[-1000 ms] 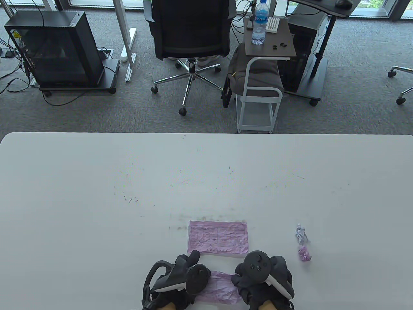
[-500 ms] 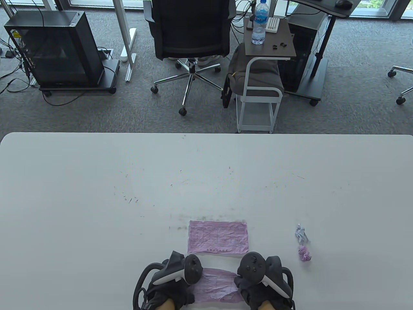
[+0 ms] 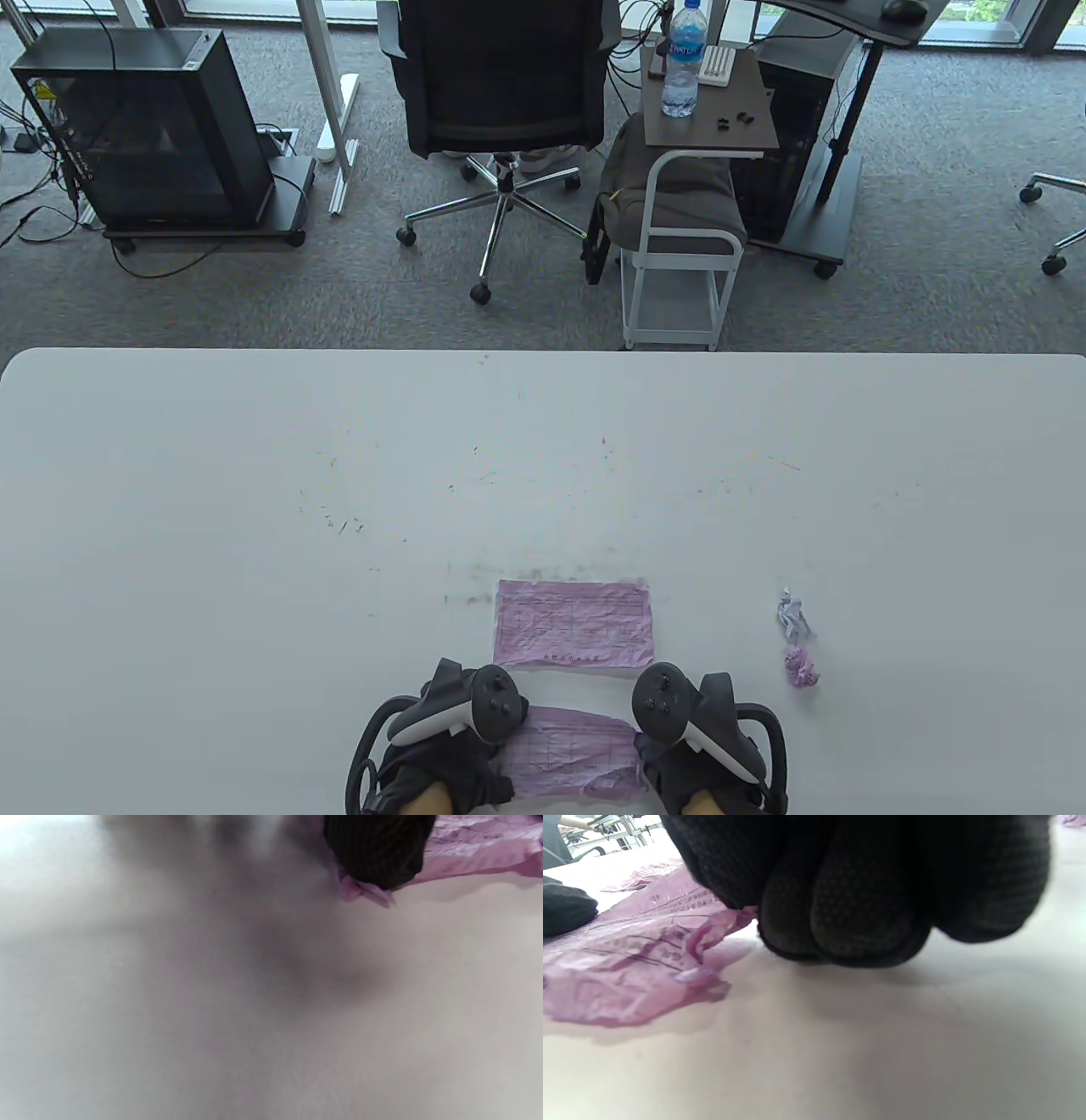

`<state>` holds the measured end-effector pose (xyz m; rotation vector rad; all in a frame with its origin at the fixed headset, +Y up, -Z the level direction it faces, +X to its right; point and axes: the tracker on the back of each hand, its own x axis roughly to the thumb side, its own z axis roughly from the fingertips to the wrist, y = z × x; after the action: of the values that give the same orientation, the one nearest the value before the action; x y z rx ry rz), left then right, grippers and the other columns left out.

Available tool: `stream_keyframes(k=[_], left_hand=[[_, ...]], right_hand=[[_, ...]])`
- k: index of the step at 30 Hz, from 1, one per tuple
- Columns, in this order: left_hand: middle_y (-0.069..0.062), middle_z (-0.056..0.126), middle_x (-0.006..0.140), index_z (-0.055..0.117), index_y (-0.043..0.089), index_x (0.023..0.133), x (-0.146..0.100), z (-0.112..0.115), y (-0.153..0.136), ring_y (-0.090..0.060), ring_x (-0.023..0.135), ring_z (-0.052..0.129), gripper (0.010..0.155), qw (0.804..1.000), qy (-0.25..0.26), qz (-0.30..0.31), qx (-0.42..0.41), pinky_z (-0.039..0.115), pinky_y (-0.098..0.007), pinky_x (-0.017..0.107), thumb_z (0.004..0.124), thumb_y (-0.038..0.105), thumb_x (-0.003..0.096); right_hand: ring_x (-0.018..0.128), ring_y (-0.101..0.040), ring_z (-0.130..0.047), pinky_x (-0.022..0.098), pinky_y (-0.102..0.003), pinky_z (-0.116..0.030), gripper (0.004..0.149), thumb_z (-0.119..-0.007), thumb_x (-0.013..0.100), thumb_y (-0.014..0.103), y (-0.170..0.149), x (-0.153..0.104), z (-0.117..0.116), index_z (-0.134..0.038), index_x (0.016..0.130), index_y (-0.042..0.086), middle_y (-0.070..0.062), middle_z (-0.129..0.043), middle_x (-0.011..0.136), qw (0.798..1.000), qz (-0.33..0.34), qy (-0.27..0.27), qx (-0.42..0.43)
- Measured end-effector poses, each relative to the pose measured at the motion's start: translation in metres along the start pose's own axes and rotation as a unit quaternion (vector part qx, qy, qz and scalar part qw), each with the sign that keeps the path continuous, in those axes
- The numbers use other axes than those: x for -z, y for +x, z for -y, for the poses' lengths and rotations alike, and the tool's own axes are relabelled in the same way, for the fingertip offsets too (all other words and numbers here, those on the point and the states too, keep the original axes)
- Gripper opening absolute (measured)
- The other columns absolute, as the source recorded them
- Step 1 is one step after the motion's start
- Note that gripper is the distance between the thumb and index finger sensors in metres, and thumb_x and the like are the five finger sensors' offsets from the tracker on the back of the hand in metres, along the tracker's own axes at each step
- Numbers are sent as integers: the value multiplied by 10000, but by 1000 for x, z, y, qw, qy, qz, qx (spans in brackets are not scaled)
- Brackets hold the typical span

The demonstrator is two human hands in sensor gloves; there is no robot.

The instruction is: Flatten crumpled invoices and stack

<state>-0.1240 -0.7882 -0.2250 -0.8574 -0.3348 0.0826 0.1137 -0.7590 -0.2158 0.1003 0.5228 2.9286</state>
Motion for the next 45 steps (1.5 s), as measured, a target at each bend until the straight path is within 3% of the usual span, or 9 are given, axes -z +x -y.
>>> stream_keyframes(k=[3, 5, 8, 12, 18, 20, 23, 32, 45], left_hand=[[-158, -92, 1036, 185, 348, 1072, 0, 0, 0, -606, 919, -31, 809, 1000, 1, 4, -2, 282, -704, 641, 779, 421, 528], [-154, -94, 1036, 189, 352, 1071, 0, -1, 0, -605, 919, -36, 809, 1000, 0, 5, -5, 277, -704, 641, 784, 421, 527], [-156, -91, 1038, 191, 350, 1072, 0, -1, 0, -608, 922, -31, 810, 1000, 0, 3, -5, 281, -707, 643, 785, 422, 527], [-151, -94, 1039, 189, 356, 1071, 0, -1, 0, -604, 924, -34, 810, 1000, -1, 1, -5, 279, -704, 646, 786, 425, 528], [-141, -103, 1037, 179, 365, 1067, -1, -1, -1, -594, 926, -44, 811, 1000, -4, -4, -6, 272, -697, 651, 780, 429, 526], [-138, -106, 1036, 174, 364, 1068, -1, -1, -1, -590, 927, -47, 811, 1000, -5, -5, -6, 270, -693, 653, 775, 432, 528], [-133, -111, 1034, 171, 367, 1066, -1, -1, -1, -586, 926, -55, 813, 1000, -7, -6, -9, 264, -691, 653, 778, 428, 529], [-131, -112, 1033, 172, 369, 1066, -1, 0, -2, -584, 922, -58, 812, 1000, -8, -4, -11, 260, -690, 651, 777, 431, 529], [-130, -118, 1029, 173, 373, 1065, -1, 0, -2, -583, 913, -70, 811, 1000, -6, 0, -18, 244, -694, 644, 778, 426, 528]], right_hand=[[431, -284, -997, 295, -418, -898, 439, -832, 511, 302, -2, -2, 7, -716, 889, 112, -126, -953, 658, 999, -21, -30, -33], [501, -314, -965, 313, -421, -894, 478, -814, 513, 335, -4, -8, 16, -666, 906, 107, -180, -874, 757, 995, -21, -95, -36], [603, -372, -893, 354, -424, -877, 488, -783, 520, 368, 8, -18, 26, -643, 910, 111, -249, -756, 851, 983, 57, -173, -16], [748, -402, -799, 463, -475, -832, 431, -757, 524, 362, 46, -25, 14, -678, 887, 143, -227, -654, 965, 956, 270, -110, 7], [819, -392, -738, 520, -496, -797, 430, -747, 529, 332, 82, -31, -17, -659, 916, 167, -185, -608, 1014, 928, 364, -3, -78], [851, -415, -692, 539, -506, -781, 534, -734, 535, 369, 89, -30, -24, -552, 1003, 186, -202, -526, 1058, 926, 359, 37, -109], [887, -423, -562, 576, -537, -684, 536, -730, 547, 376, 88, -29, -31, -543, 1017, 198, -180, -478, 1072, 927, 341, 104, -113], [731, -302, -782, 507, -525, -760, 363, -724, 554, 470, 69, -14, -18, -790, 831, 244, -36, -790, 860, 954, 258, 145, -57], [543, -285, -911, 420, -514, -817, 332, -722, 552, 514, 20, 1, -10, -890, 665, 251, -43, -917, 662, 979, 114, 166, 4]])
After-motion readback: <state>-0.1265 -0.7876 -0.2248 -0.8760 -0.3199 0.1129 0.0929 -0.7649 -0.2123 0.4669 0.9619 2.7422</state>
